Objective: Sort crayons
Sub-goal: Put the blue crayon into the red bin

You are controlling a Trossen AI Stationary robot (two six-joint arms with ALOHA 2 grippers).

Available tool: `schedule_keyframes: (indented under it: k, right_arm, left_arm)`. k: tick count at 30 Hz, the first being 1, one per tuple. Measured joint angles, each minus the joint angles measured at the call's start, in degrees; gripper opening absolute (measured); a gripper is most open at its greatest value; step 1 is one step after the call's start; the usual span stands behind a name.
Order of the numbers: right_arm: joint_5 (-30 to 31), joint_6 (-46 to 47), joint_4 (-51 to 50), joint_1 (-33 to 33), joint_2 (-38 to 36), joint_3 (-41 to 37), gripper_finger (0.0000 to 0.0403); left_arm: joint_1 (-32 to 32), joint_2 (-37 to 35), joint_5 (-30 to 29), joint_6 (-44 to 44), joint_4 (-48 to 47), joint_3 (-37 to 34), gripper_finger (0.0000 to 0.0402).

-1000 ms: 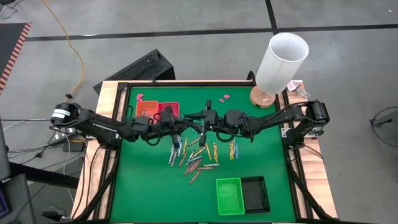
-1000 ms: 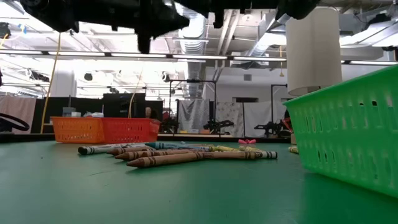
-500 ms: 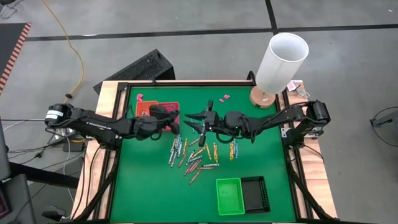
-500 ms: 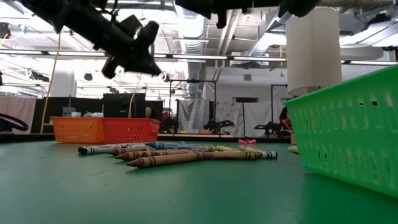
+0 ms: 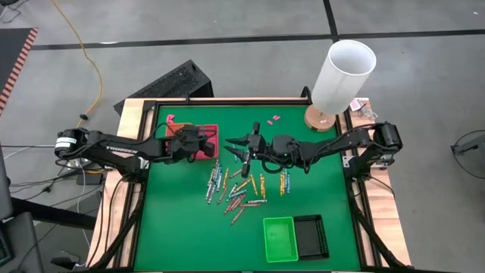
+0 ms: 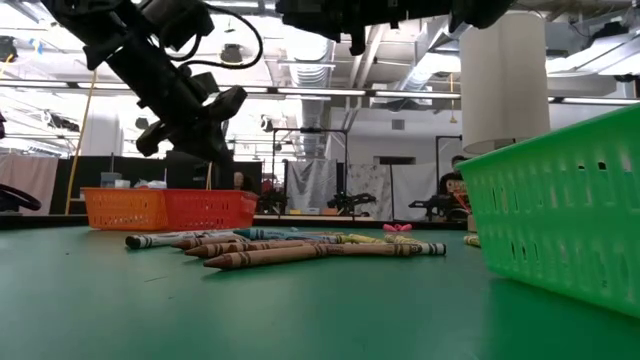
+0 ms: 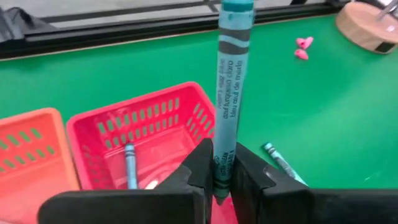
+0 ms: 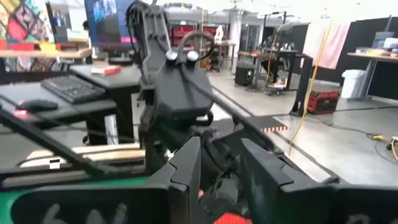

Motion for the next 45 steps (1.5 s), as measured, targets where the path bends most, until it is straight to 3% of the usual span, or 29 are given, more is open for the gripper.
schedule_keyframes:
  k: [9, 14, 19, 27, 38, 45]
  right_arm:
    - [0.2, 1.7, -5.7, 0.0, 0.0, 0.0, 0.0114]
    - [7.1, 7.3, -13.1, 0.0, 0.0, 0.0, 0.0113]
    - [14.1, 19.0, -23.9, -1.5, 0.6, 0.0, 0.0113]
    - [14.4, 30.9, -28.2, -3.8, 5.4, 0.0, 0.0113]
    - [12.5, 34.6, -24.6, -5.2, 14.9, 0.1, 0.0113]
    - [11.7, 34.1, -26.4, -5.1, 19.4, 4.3, 0.0113]
  left_arm:
    - [0.0, 0.0, -0.1, 0.6, -0.6, 0.0, 0.0119]
    - [0.0, 0.0, 0.0, -0.2, -0.4, 0.0, 0.0145]
    - [-0.2, 0.0, 0.8, -0.6, 1.3, 0.0, 0.0148]
    - [-1.2, 0.1, 1.0, -1.1, 2.9, 0.0, 0.0149]
    - [-1.6, 0.1, 1.9, -1.0, 3.0, 0.0, 0.0149]
    - [-1.6, 0.1, 1.8, -1.0, 3.4, 0.0, 0.0149]
